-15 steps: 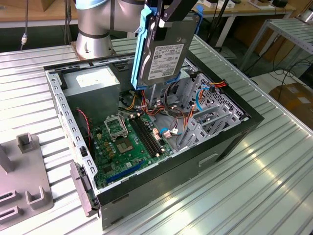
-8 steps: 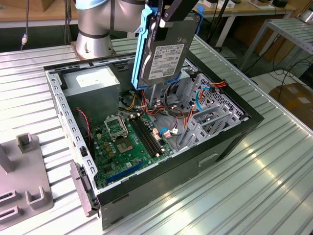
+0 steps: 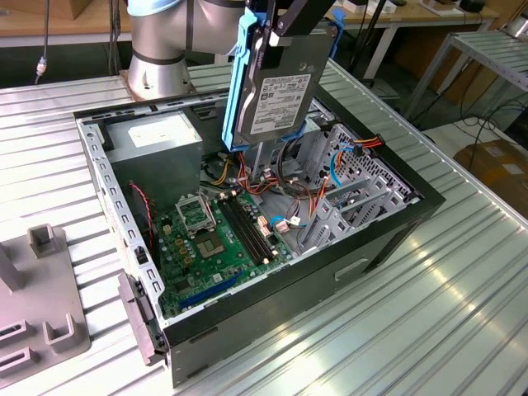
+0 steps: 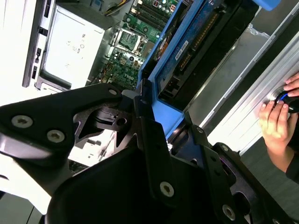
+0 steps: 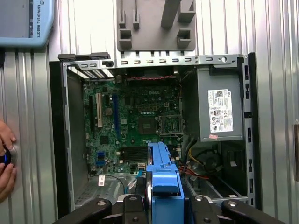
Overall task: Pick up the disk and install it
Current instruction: 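Insert the disk into the insertion slot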
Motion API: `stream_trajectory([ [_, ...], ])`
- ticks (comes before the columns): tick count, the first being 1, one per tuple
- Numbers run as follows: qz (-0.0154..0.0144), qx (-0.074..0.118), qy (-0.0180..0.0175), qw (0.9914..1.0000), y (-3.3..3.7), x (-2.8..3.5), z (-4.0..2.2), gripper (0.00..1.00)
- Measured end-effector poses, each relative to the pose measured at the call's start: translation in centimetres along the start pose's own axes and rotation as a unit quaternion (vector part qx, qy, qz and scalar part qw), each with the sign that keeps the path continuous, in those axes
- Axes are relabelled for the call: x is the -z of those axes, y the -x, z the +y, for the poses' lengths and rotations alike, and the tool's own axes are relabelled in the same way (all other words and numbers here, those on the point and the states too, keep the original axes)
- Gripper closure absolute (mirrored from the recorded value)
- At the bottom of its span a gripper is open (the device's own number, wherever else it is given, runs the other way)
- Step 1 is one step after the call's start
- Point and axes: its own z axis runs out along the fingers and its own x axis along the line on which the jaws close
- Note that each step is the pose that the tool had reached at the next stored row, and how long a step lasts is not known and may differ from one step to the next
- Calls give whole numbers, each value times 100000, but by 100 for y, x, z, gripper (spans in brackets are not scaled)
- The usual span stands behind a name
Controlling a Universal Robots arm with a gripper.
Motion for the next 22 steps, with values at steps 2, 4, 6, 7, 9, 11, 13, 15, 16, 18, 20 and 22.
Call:
stream_trajectory([
  [2,-1,-1,1,100000,-80,1,-5,63],
  [4,1,-3,1,100000,-201,1,-11,63],
  [6,-1,-2,0,100000,-240,1,-14,63],
  [7,0,0,-1,100000,-253,2,-14,63],
  [9,-3,-8,1,100000,-260,1,-14,63],
  [11,3,0,2,100000,-260,2,-15,63],
  [13,2,-1,-1,100000,-261,2,-15,63],
  [15,0,-2,0,100000,-261,2,-15,63],
  [16,2,-2,1,100000,-262,2,-15,63],
  [18,-1,-2,1,100000,-262,2,-15,63],
  [20,1,5,0,100000,-269,2,-16,63],
  [22,-2,4,2,100000,-303,2,-18,63],
])
